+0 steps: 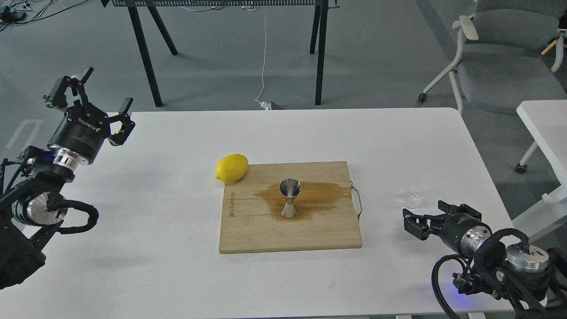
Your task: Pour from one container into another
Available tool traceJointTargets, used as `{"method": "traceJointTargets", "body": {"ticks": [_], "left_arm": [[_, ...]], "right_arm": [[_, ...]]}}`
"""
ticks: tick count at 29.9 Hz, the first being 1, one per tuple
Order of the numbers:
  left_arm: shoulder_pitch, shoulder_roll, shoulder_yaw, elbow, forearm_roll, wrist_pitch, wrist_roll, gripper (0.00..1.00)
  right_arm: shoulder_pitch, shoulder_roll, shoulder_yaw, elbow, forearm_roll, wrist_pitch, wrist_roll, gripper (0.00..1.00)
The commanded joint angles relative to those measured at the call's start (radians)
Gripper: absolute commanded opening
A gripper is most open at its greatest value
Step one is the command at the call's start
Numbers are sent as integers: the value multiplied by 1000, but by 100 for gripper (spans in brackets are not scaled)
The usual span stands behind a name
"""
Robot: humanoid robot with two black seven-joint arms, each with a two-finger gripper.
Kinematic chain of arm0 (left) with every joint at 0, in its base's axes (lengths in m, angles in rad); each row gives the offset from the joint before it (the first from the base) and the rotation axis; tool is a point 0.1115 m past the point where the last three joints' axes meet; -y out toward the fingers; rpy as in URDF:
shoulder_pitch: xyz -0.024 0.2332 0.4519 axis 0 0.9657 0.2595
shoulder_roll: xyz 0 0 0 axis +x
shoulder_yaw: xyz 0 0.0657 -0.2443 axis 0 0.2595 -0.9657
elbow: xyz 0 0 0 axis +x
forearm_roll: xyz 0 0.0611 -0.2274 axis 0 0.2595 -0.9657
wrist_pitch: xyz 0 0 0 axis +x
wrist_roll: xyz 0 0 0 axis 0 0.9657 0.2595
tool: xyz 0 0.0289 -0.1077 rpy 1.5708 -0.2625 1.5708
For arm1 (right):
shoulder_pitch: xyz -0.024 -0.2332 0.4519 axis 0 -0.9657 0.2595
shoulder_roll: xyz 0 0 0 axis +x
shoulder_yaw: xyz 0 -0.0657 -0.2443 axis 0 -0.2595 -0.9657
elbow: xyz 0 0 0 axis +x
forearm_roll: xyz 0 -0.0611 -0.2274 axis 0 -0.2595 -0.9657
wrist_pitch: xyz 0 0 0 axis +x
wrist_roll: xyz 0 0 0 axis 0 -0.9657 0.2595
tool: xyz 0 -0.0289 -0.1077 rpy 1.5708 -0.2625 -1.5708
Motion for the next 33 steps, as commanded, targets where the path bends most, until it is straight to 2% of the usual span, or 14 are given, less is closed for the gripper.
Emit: {"method": "traceJointTargets", "body": {"ticks": [1,33], "left_arm": [[0,0,0,1,0,0,0,97],[14,0,2,10,0,0,0,97]], "right_arm": [[30,2,-3,-38,-3,-3,0,99],[140,82,-3,-202,-91,10,0,99]]}}
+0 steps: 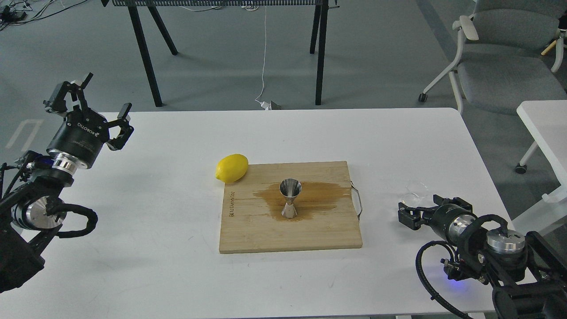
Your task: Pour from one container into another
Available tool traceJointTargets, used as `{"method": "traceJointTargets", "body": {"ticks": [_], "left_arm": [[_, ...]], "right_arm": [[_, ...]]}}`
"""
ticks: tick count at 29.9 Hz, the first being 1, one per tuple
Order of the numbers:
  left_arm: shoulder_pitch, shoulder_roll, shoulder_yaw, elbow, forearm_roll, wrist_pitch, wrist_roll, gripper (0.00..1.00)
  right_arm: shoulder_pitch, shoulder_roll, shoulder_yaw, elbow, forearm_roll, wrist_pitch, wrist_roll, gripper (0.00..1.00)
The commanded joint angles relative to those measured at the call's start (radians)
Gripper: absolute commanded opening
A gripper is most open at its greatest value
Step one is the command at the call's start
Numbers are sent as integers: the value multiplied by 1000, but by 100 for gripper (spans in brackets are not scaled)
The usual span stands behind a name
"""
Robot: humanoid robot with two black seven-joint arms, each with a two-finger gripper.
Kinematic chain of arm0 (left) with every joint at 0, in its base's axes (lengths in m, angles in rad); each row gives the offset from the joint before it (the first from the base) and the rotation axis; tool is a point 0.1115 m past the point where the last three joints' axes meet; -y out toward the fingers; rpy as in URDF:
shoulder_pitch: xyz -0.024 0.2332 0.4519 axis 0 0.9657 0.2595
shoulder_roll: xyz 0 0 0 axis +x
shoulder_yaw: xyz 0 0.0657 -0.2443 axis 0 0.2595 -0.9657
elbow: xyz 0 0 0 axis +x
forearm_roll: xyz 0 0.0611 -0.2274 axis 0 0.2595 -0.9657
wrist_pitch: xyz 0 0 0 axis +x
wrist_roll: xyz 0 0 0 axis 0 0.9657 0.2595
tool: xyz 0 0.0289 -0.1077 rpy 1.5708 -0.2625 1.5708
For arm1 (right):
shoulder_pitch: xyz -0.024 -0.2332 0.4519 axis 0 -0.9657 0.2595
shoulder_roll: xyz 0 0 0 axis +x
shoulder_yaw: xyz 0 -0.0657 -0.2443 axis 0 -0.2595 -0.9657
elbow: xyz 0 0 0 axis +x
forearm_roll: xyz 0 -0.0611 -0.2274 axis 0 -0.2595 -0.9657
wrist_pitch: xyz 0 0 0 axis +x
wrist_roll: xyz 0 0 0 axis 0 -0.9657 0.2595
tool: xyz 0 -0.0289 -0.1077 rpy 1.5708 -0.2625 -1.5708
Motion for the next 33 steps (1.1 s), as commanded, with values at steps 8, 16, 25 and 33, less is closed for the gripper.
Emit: {"method": "traceJointTargets", "body": {"ticks": [8,16,25,33], "left_arm": [[0,0,-1,0,0,0,0,97],[0,0,-1,0,0,0,0,97],[0,0,-1,0,0,0,0,97],[0,0,-1,0,0,0,0,98]], "right_arm": [[37,2,-2,-35,-14,4,0,98],[41,15,-2,-41,-46,4,0,90],[41,17,-17,-41,-49,4,-2,73],[48,17,-34,-43,-49,4,-2,65]]}}
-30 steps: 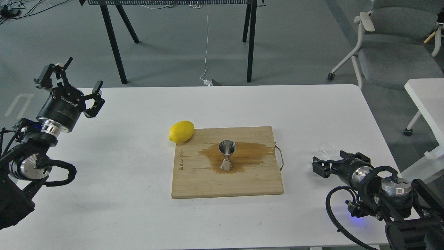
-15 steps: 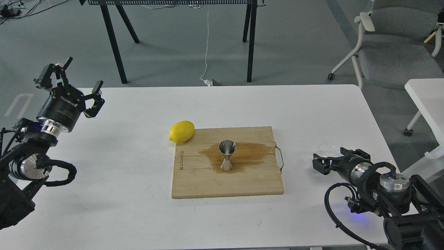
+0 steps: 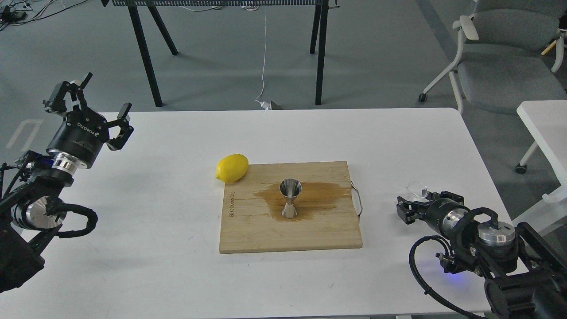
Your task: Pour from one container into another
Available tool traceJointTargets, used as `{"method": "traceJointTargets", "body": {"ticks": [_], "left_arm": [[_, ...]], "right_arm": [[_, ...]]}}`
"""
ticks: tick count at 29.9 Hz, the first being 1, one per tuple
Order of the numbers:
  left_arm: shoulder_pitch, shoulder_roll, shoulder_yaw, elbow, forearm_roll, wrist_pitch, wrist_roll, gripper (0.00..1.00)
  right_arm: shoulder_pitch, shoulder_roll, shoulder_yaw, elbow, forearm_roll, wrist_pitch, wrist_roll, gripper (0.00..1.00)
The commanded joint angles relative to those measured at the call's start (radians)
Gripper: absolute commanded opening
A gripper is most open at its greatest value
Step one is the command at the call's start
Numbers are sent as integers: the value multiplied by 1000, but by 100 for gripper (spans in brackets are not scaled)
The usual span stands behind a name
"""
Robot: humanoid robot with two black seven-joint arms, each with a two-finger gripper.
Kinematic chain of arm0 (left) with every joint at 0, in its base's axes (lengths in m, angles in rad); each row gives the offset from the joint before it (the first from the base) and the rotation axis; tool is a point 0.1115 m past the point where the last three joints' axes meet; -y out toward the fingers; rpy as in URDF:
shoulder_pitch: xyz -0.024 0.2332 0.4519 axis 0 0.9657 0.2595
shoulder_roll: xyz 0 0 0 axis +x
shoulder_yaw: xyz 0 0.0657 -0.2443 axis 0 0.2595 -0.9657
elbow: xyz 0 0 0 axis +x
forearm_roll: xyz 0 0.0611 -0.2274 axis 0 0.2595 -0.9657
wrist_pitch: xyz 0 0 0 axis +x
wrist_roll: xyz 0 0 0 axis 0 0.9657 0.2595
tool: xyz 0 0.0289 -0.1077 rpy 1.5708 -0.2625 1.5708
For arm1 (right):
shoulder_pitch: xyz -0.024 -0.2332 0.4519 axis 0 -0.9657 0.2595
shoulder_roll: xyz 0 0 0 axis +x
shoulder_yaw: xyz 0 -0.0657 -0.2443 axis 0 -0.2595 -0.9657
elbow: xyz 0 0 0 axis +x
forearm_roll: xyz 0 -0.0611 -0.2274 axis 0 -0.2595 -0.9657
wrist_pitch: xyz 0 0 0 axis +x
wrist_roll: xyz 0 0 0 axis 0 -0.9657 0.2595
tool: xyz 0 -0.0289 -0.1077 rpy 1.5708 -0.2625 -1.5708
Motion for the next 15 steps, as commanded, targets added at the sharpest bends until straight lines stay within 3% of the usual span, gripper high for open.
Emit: {"method": "traceJointTargets", "body": {"ticks": [1,15], "left_arm": [[0,0,0,0,0,0,0,98],[2,-2,2,18,0,0,0,98]], "right_arm": [[0,1,-2,0,0,0,0,65],[2,0,-3,-8,0,0,0,60]]}}
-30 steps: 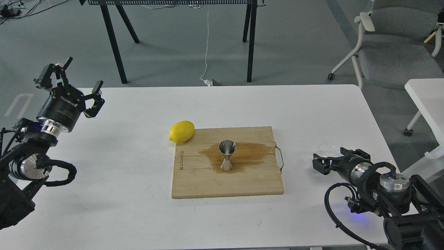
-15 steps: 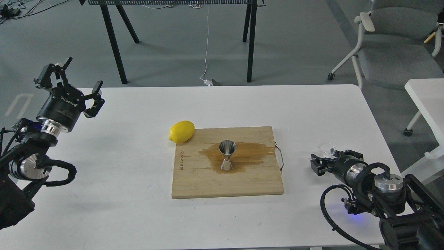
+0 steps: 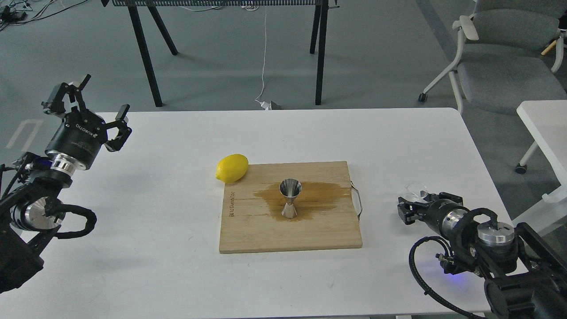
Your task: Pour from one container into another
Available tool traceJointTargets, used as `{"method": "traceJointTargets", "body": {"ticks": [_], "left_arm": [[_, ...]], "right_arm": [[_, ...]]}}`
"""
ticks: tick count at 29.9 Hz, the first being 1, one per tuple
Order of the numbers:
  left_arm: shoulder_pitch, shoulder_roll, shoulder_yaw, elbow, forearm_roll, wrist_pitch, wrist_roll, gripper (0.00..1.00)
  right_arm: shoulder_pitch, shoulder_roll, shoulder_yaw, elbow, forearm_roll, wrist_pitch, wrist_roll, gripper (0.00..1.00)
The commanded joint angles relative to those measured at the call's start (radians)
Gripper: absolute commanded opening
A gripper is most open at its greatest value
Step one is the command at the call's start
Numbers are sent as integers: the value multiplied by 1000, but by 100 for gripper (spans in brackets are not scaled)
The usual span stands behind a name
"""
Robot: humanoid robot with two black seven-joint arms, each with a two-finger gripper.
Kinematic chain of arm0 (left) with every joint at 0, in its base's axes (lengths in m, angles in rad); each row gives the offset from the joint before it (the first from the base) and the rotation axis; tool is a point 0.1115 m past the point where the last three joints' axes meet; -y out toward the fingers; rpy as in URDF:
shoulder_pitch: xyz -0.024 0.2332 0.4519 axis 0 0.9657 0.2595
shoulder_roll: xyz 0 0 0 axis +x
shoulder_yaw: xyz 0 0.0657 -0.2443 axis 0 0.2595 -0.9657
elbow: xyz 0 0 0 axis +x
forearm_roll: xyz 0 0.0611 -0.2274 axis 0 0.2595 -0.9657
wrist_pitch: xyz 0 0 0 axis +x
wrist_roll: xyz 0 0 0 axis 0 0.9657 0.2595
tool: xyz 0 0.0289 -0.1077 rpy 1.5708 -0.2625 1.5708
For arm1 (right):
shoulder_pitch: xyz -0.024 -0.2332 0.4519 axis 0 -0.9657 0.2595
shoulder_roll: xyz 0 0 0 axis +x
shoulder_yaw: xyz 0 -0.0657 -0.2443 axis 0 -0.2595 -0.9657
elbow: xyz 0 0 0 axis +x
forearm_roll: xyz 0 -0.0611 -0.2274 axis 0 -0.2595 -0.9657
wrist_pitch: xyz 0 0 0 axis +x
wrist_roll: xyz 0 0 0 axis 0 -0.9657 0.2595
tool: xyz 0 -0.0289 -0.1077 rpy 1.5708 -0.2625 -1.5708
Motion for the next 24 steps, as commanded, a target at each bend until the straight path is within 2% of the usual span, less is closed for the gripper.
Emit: {"method": "traceJointTargets", "body": {"ticks": [1,24], "left_arm": [[0,0,0,4,0,0,0,98],[0,0,0,5,0,0,0,98]], "right_arm": [[0,0,0,0,0,0,0,59],[-1,-8,-1,1,0,23,0,49]]}}
